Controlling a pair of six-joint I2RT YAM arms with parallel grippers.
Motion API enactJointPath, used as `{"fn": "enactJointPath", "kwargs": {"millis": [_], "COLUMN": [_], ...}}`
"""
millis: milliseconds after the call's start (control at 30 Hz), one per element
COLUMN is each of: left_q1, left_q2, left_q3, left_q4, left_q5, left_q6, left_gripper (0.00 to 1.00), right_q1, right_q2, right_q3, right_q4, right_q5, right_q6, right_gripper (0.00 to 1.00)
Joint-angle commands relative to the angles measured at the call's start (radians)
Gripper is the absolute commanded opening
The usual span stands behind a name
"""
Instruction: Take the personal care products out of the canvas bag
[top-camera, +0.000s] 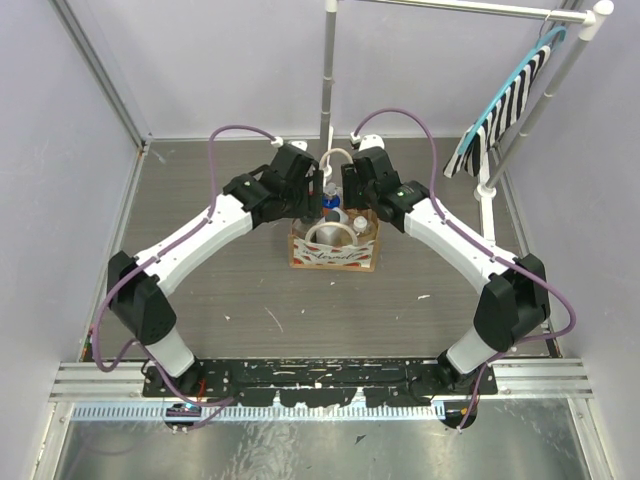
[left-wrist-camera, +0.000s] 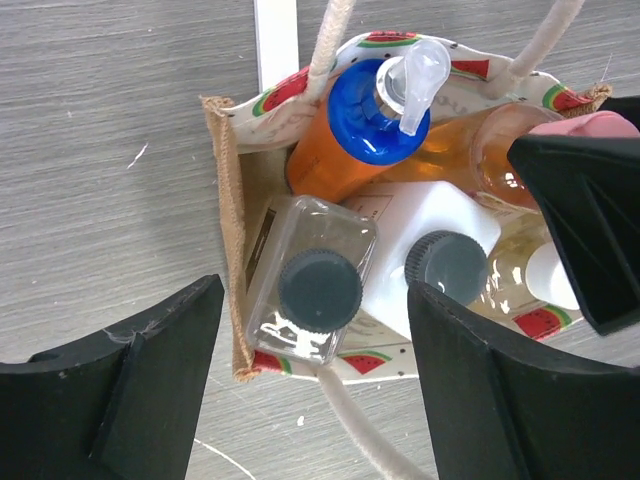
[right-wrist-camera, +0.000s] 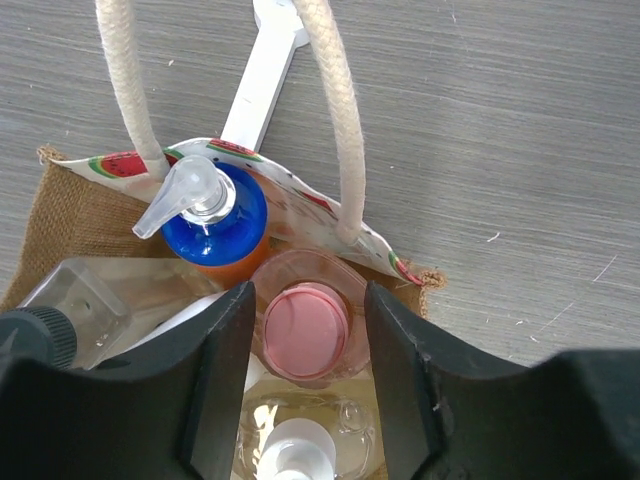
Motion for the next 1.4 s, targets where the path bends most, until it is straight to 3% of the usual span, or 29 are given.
{"fn": "enactJointPath", "kwargs": {"millis": [0, 133, 267, 333, 400, 500, 533, 700, 767, 900, 1033, 1133, 1267, 1367], "left_q1": [-0.012, -0.031, -0.035, -0.036, -0.035, -0.036, -0.035, -0.036, -0.036, -0.036, -0.037, -0.035, -0.037, -0.036], "left_q2": [0.078, 0.113, 0.128, 0.126, 0.123, 0.117, 0.113, 0.103, 0.096, 0.081, 0.083, 0.083, 0.074, 0.078], "left_q3": [0.041, 0.043, 0.043, 0.042, 0.047, 0.055, 0.057, 0.063, 0.064, 0.074, 0.104, 0.115, 0.106, 0.099], "left_q4": [0.009, 0.018, 0.022, 0.030, 0.033, 0.033, 0.034, 0.032, 0.025, 0.008, -0.042, -0.072, -0.087, -0.078], "left_q5": [0.021, 0.010, -0.029, -0.047, -0.064, -0.070, -0.070, -0.068, -0.071, -0.078, -0.108, -0.122, -0.123, -0.097], "left_q6": [0.011, 0.014, 0.020, 0.030, 0.041, 0.052, 0.055, 0.062, 0.060, 0.060, 0.059, 0.054, 0.054, 0.054], "left_gripper": [0.80, 0.77, 0.73, 0.72, 0.71, 0.68, 0.62, 0.12, 0.00, 0.03, 0.50, 0.68, 0.70, 0.58], "right_q1": [0.004, 0.004, 0.004, 0.004, 0.004, 0.003, 0.004, 0.004, 0.004, 0.003, 0.003, 0.003, 0.003, 0.003], "right_q2": [-0.011, -0.002, 0.000, -0.005, -0.012, -0.023, -0.029, -0.067, -0.083, -0.109, -0.107, -0.102, -0.128, -0.158], "right_q3": [-0.005, -0.007, 0.001, 0.008, 0.014, 0.034, 0.044, 0.130, 0.177, 0.268, 0.293, 0.278, 0.261, 0.294], "right_q4": [0.019, 0.014, 0.014, 0.017, 0.019, 0.021, 0.018, -0.019, -0.043, -0.080, -0.089, -0.089, -0.073, -0.069], "right_q5": [-0.005, 0.006, 0.012, 0.023, 0.029, 0.034, 0.035, 0.097, 0.129, 0.178, 0.177, 0.172, 0.215, 0.252], "right_q6": [-0.001, -0.006, -0.013, -0.015, -0.015, -0.018, -0.022, -0.057, -0.078, -0.105, -0.110, -0.097, -0.095, -0.117], "right_gripper": [0.54, 0.51, 0.20, 0.09, 0.02, 0.01, 0.01, 0.01, 0.01, 0.01, 0.01, 0.01, 0.01, 0.01]}}
